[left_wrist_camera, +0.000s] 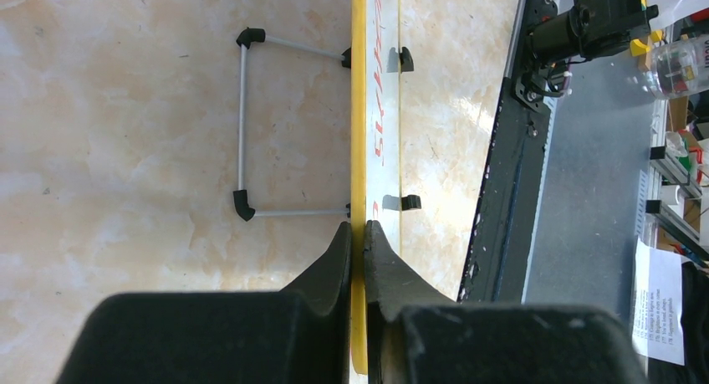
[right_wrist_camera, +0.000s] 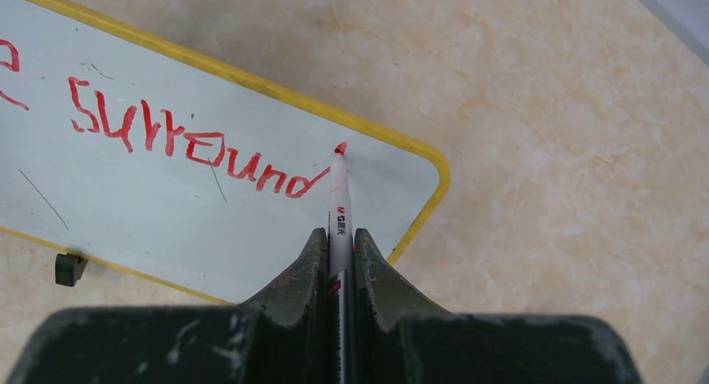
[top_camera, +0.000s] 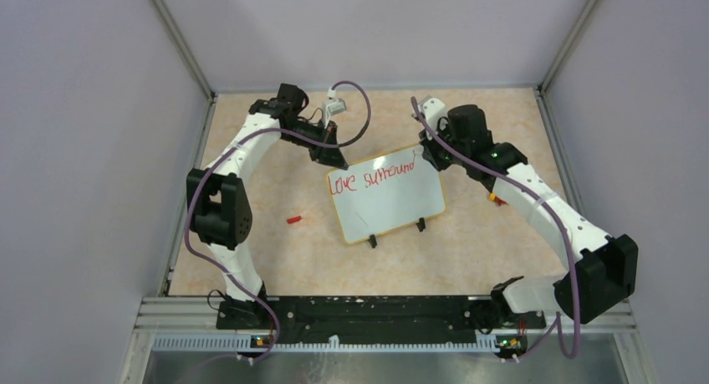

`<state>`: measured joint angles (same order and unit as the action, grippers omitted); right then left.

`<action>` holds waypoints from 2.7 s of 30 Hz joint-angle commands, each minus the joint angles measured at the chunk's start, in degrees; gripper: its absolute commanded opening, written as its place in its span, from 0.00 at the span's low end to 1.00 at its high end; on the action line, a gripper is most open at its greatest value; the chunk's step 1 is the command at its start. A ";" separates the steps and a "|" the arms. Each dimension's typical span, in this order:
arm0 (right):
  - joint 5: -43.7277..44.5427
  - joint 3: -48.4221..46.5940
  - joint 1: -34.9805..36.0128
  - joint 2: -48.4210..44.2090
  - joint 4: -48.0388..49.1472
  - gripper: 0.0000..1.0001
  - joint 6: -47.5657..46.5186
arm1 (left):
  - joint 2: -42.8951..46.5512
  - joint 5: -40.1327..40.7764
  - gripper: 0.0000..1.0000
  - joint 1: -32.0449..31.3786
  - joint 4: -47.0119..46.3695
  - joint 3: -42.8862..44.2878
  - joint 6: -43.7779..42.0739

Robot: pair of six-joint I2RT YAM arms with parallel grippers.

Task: Write a sentence on the whiteboard

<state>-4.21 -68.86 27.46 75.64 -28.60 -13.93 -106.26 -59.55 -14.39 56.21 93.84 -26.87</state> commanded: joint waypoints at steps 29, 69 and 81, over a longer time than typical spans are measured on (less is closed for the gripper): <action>-3.95 0.54 -0.72 -6.13 -6.06 0.00 0.92 | 1.31 1.20 0.03 -1.55 -0.22 -1.19 -0.77; -5.39 2.63 -4.78 -1.14 1.68 0.00 3.32 | 1.76 1.94 0.00 -2.22 -0.52 -2.06 -0.79; -7.48 3.10 -4.39 -0.74 0.30 0.00 2.26 | 1.76 2.09 0.00 -2.22 -0.55 -2.01 -0.76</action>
<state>-10.74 -65.52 23.14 74.43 -29.21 -10.52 -105.51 -58.76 -14.74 55.48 93.10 -26.72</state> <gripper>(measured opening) 0.084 0.070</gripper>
